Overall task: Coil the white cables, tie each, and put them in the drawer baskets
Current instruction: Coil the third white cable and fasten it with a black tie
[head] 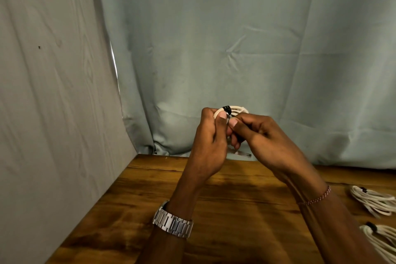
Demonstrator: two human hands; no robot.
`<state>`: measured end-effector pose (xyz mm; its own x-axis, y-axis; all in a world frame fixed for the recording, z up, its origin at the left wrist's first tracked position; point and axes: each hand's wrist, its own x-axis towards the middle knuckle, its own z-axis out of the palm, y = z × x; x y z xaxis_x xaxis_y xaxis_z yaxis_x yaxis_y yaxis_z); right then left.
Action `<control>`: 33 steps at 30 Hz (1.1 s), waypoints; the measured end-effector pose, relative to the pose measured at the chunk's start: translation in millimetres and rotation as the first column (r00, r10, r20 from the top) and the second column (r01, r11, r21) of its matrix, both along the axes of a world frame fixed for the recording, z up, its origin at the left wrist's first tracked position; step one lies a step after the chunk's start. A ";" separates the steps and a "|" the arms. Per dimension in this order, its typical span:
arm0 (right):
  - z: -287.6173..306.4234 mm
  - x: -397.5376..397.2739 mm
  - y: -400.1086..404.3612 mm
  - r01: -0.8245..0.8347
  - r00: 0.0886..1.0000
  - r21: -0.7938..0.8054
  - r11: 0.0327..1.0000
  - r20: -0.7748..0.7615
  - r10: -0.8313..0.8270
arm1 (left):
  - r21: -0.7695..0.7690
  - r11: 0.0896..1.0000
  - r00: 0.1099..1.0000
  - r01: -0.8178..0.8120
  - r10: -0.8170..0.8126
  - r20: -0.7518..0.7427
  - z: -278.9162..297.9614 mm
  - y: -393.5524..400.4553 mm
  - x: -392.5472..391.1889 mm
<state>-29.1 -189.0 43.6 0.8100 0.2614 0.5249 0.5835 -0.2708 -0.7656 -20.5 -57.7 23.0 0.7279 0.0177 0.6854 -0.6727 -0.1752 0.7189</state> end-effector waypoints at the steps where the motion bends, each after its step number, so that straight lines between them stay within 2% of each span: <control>1: 0.3 -0.2 0.0 0.002 1.000 0.018 1.000 -0.030 -0.002 | -0.022 1.000 1.000 0.019 -0.020 -0.009 0.7 -1.3 -1.6; 8: 4.0 -2.6 -2.6 0.037 0.988 0.105 0.994 -0.153 -0.021 | -0.154 0.980 0.986 0.129 -0.143 -0.089 7.5 -11.5 -12.0; 13: 4.4 -0.6 -3.8 0.030 0.974 0.093 0.995 -0.226 -0.009 | -0.184 0.975 0.983 0.128 -0.149 -0.105 5.9 -12.7 -8.6; 21: 7.0 -2.7 -6.1 -0.021 0.971 0.073 0.997 -0.238 0.037 | -0.159 0.975 0.983 0.153 -0.167 -0.082 7.0 -10.9 -8.4; 28: 10.2 -7.0 -5.7 -0.023 0.976 0.058 0.998 -0.214 0.035 | -0.202 0.966 0.977 0.158 -0.184 -0.112 8.0 -7.2 -7.3; 33: 14.8 -10.7 -10.8 0.015 0.984 0.109 0.994 -0.177 0.004 | -0.251 0.956 0.967 0.152 -0.197 -0.162 4.9 -8.2 -3.0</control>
